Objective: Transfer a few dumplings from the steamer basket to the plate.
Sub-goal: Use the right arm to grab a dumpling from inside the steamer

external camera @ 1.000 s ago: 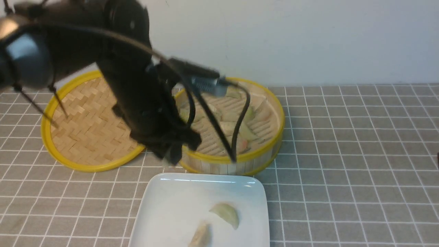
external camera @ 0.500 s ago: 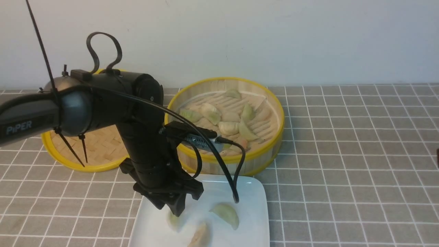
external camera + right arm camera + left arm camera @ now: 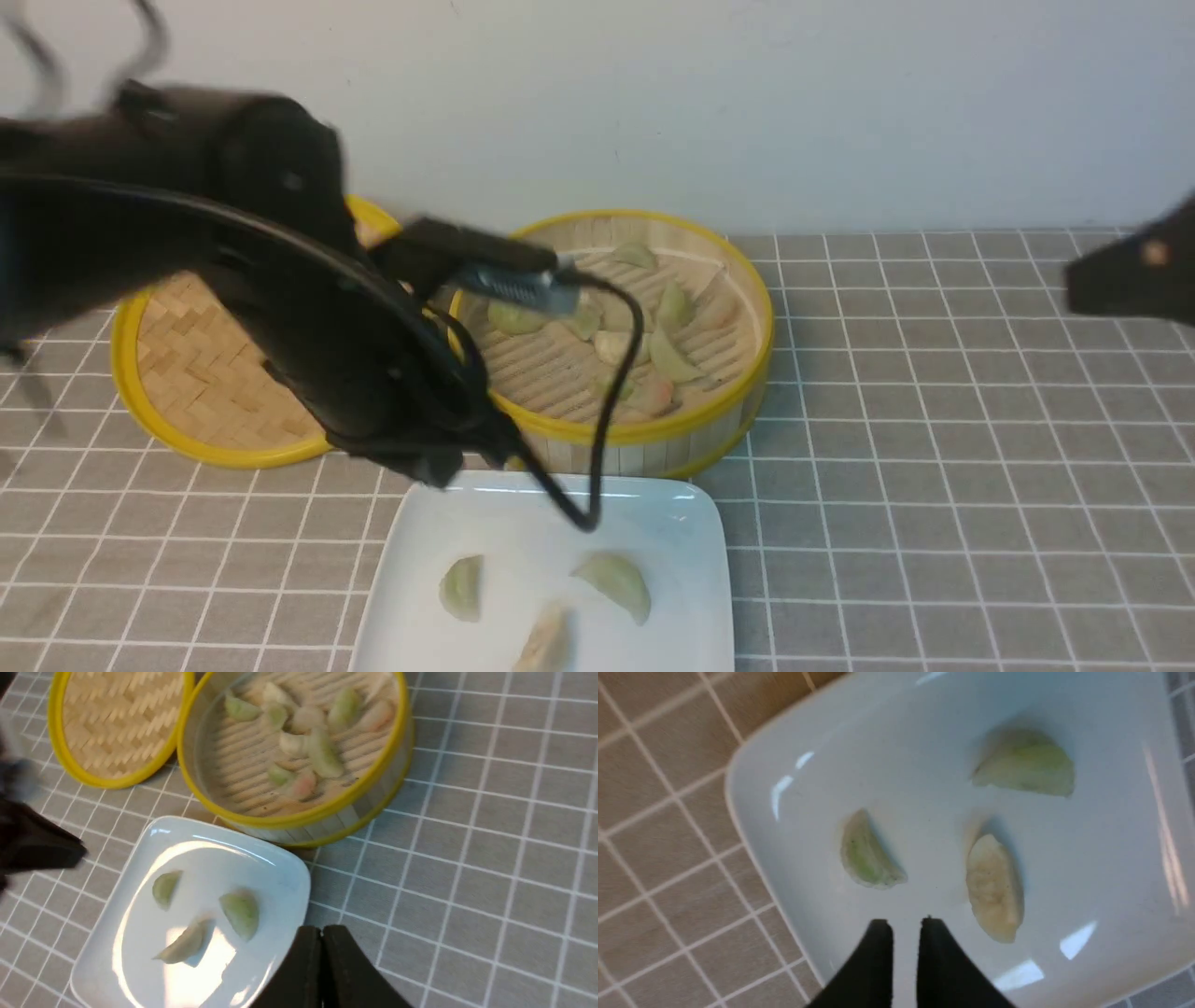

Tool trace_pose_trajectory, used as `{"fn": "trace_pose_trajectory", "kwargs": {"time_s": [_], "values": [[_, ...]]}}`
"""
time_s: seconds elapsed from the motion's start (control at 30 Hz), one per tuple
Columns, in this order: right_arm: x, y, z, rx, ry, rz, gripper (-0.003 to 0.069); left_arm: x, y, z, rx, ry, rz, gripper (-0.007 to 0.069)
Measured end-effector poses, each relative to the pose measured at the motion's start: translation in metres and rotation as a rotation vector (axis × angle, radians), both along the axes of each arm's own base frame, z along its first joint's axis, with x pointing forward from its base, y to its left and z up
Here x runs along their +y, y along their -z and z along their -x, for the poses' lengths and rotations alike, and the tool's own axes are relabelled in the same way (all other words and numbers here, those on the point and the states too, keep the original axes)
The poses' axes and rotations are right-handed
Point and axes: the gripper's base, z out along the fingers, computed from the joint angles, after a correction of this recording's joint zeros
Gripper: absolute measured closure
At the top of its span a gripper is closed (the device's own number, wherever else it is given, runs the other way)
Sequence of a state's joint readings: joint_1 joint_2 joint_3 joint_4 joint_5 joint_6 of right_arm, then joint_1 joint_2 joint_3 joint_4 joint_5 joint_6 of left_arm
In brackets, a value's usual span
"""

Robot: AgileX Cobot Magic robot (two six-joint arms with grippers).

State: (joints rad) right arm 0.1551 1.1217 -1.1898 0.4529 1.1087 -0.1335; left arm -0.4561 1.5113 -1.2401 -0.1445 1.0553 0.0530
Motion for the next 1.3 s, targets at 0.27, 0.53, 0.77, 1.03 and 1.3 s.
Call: {"fn": "trace_pose_trajectory", "kwargs": {"time_s": [0.27, 0.53, 0.77, 1.03, 1.3], "values": [[0.071, 0.036, -0.086, 0.118, -0.182, 0.159, 0.0659, 0.041, -0.105, 0.088, -0.349, -0.031, 0.216, 0.0629], [0.122, 0.098, -0.174, 0.182, -0.218, 0.281, 0.0489, 0.075, -0.119, 0.158, -0.537, -0.037, 0.332, 0.0629], [0.143, 0.146, -0.222, 0.215, -0.222, 0.296, 0.0321, 0.088, -0.107, 0.183, -0.543, -0.097, 0.375, 0.0629], [0.156, 0.202, -0.25, 0.279, -0.232, 0.32, 0.025, 0.092, -0.104, 0.184, -0.527, -0.176, 0.391, 0.0629], [0.159, 0.222, -0.257, 0.269, -0.255, 0.331, 0.0296, 0.092, -0.106, 0.183, -0.553, -0.179, 0.405, 0.0629]]}}
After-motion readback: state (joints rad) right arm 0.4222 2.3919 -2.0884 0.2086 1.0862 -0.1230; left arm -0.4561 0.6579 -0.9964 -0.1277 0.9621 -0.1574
